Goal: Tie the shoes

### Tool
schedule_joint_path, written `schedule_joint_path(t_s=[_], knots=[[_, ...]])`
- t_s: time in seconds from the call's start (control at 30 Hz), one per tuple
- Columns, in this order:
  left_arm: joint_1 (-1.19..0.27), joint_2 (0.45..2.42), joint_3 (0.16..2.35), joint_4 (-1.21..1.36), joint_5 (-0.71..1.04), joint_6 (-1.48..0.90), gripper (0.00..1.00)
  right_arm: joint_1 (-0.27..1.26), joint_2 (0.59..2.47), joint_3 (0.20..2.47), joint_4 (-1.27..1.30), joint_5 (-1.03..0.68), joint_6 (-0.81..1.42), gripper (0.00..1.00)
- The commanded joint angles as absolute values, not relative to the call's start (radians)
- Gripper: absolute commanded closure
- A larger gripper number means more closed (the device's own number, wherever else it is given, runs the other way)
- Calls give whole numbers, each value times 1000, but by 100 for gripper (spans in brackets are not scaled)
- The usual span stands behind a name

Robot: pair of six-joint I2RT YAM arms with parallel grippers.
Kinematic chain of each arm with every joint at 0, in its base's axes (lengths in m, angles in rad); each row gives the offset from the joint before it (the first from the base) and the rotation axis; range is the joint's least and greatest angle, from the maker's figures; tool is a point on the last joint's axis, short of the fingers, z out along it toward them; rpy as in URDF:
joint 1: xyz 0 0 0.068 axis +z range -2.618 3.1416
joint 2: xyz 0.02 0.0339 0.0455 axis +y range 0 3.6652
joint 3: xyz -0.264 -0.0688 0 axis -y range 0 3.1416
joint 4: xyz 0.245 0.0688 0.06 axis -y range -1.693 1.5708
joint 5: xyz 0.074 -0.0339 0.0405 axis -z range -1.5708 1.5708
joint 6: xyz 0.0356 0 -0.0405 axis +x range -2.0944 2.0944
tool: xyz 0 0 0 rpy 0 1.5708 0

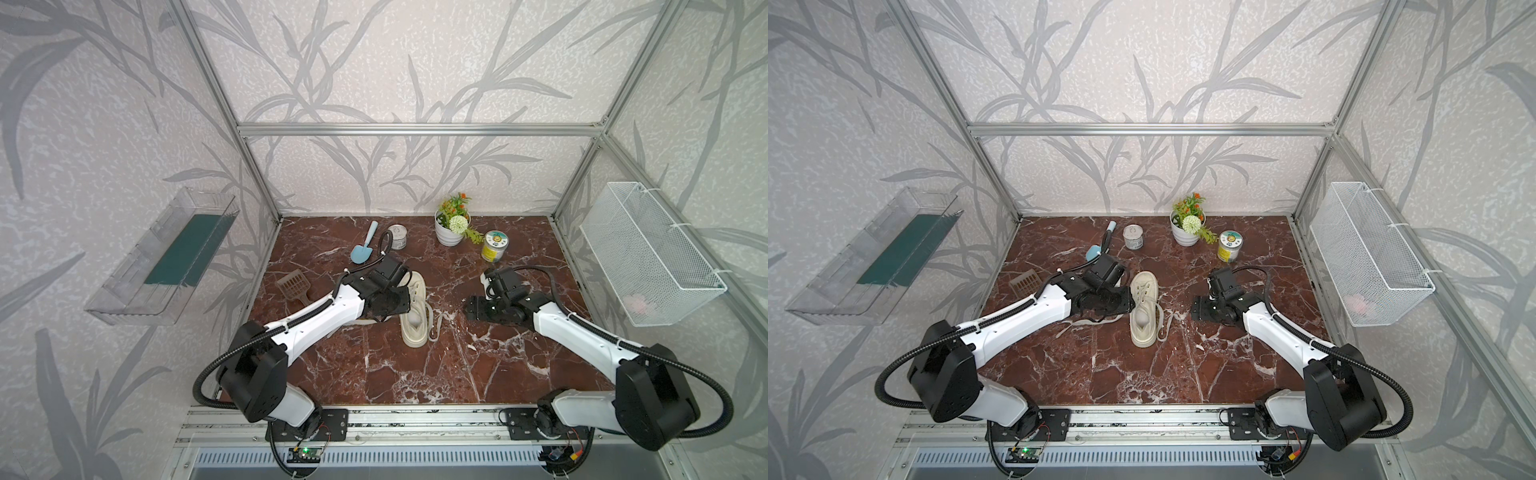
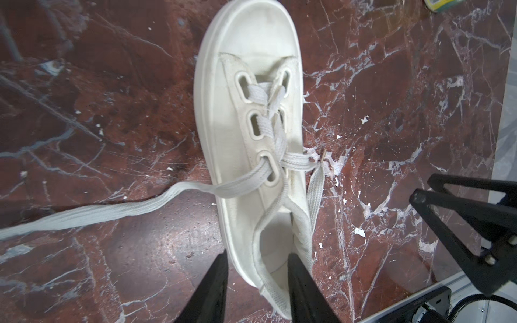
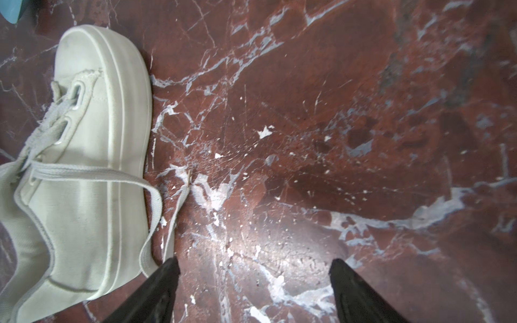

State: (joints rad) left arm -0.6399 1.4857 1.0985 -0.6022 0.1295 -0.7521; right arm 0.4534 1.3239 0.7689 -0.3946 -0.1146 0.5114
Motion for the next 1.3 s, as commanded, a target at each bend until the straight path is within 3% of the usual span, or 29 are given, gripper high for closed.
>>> schedule_joint_path(t_s=[0.0,0.27,0.57,1.27], knots=[[-586,1446,1063,-647,103,-740,62,497,1346,784,-418,-122,582,24],[-405,1399,966,-661,151,-678,62,580,1436,799,-342,-185,739,39],[-282,1387,886,-642,213,-640,63,629,1546,834,-281,-220,784,50],[-230,1387,833,-623,243,-624,64,635,1684,879,-218,-322,779,80]])
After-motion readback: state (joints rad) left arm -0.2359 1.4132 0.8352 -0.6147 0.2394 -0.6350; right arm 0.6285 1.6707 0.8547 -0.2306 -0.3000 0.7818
